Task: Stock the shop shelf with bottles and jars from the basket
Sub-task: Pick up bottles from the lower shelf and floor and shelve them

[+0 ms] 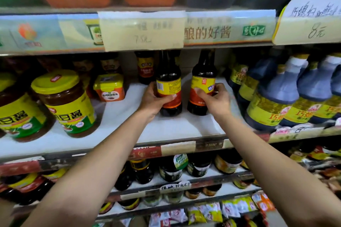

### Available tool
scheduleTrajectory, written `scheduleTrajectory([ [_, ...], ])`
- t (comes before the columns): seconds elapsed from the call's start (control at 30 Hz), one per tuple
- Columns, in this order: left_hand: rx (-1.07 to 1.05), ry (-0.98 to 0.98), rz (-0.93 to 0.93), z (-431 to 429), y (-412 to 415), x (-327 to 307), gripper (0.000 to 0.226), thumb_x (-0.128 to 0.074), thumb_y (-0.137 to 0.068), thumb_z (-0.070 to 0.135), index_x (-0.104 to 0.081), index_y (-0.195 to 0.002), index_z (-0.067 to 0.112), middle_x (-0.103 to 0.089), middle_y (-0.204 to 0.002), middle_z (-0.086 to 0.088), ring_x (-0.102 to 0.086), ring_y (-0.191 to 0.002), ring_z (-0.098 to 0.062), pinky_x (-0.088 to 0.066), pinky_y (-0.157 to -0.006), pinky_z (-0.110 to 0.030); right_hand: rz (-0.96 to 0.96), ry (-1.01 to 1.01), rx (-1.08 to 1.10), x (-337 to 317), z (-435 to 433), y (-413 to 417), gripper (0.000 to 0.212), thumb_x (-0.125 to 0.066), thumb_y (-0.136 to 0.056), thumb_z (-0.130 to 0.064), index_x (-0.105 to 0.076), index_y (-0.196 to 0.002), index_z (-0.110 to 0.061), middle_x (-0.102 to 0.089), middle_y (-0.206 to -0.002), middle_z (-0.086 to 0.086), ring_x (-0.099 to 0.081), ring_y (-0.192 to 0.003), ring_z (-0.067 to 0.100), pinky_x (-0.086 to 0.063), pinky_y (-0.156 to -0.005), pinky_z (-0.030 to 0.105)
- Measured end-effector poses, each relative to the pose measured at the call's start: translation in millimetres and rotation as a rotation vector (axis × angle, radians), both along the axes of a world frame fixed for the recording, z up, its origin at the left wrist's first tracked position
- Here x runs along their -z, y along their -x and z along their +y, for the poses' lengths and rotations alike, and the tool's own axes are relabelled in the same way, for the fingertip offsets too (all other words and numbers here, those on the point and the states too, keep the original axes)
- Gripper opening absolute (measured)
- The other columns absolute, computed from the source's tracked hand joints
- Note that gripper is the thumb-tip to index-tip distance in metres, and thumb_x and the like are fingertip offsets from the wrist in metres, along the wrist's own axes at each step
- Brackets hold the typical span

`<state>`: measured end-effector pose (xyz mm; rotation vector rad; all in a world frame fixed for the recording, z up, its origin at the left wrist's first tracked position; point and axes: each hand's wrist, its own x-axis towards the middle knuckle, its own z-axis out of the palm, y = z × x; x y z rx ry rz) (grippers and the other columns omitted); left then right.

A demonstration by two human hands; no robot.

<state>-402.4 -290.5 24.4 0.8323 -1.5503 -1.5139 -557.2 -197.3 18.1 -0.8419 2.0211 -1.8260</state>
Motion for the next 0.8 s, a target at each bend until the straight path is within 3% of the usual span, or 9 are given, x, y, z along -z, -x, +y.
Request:
scheduleTrajectory([
  [0.13, 0.046, 0.000, 0.002, -7.0, 1.0, 10.8, 0.058, -0.066, -0.070, -0.014, -0.044, -0.119, 0.009, -0.061, -0.101, -0.001, -0.059, -0.081, 0.002, -0.050, -0.068, -0.007, 0.124, -0.008, 0.018, 4.3, -9.3, -1.0, 0.046, -0.079, -0.066, -0.033, -0.049, -0.096, -0.016, -0.064, -0.095, 0.004, -0.062, -0.086, 0.019, -0.052, -0.079, 0.034],
  [0.3, 0.170, 0.080, -0.069, -8.2, -4.3, 12.2, 0.069, -0.067, -0.070, -0.012, -0.040, -0.129, 0.009, -0.059, -0.111, -0.002, -0.059, -0.091, 0.000, -0.051, -0.072, -0.009, 0.182, -0.013, -0.040, 10.0, -6.5, -2.0, 0.059, -0.082, -0.063, -0.032, -0.048, -0.107, -0.012, -0.060, -0.100, -0.001, -0.058, -0.088, 0.011, -0.046, -0.069, 0.013],
  [0.4, 0.175, 0.088, -0.080, -6.0, -7.0, 13.1, 0.071, -0.068, -0.072, -0.010, -0.037, -0.133, 0.009, -0.058, -0.116, -0.004, -0.058, -0.094, 0.000, -0.050, -0.072, -0.007, 0.282, -0.029, -0.018, 16.0, -1.9, -1.4, 0.072, -0.084, -0.058, -0.038, -0.049, -0.114, -0.011, -0.057, -0.112, 0.007, -0.056, -0.099, 0.016, -0.047, -0.081, 0.024],
  [0.47, 0.162, 0.073, -0.092, -4.9, -9.0, 13.7, 0.069, -0.070, -0.072, -0.005, -0.040, -0.132, 0.010, -0.058, -0.122, -0.007, -0.060, -0.099, -0.008, -0.052, -0.084, -0.017, 0.326, -0.056, -0.027, 14.7, 1.2, -3.9, 0.073, -0.083, -0.060, -0.036, -0.048, -0.119, -0.010, -0.051, -0.115, 0.008, -0.049, -0.099, 0.012, -0.039, -0.081, 0.019],
  [0.53, 0.162, 0.060, -0.115, -1.6, -9.4, 15.8, 0.072, -0.074, -0.069, 0.000, -0.040, -0.131, 0.012, -0.059, -0.122, -0.005, -0.059, -0.105, -0.014, -0.051, -0.090, -0.028, 0.315, -0.077, -0.078, 14.0, 2.3, -4.8, 0.074, -0.083, -0.061, -0.033, -0.046, -0.121, -0.012, -0.050, -0.117, 0.007, -0.047, -0.100, 0.012, -0.038, -0.082, 0.020],
  [0.63, 0.098, 0.112, -0.189, 10.2, -7.7, 20.7, 0.082, -0.082, -0.060, 0.004, -0.039, -0.128, 0.016, -0.056, -0.112, 0.003, -0.056, -0.100, -0.012, -0.049, -0.085, -0.026, 0.234, -0.111, -0.206, 19.6, 7.9, -1.5, 0.079, -0.085, -0.060, -0.025, -0.041, -0.124, -0.016, -0.057, -0.119, 0.003, -0.054, -0.102, 0.015, -0.045, -0.087, 0.028],
  [0.8, 0.002, 0.187, -0.294, 11.6, -10.6, 29.3, 0.076, -0.085, -0.058, 0.016, -0.044, -0.122, 0.018, -0.057, -0.112, -0.001, -0.053, -0.104, -0.017, -0.049, -0.093, -0.041, 0.224, -0.165, -0.170, 20.7, 4.6, 2.7, 0.077, -0.083, -0.061, -0.024, -0.040, -0.124, -0.013, -0.059, -0.119, 0.005, -0.056, -0.108, 0.022, -0.043, -0.084, 0.026],
])
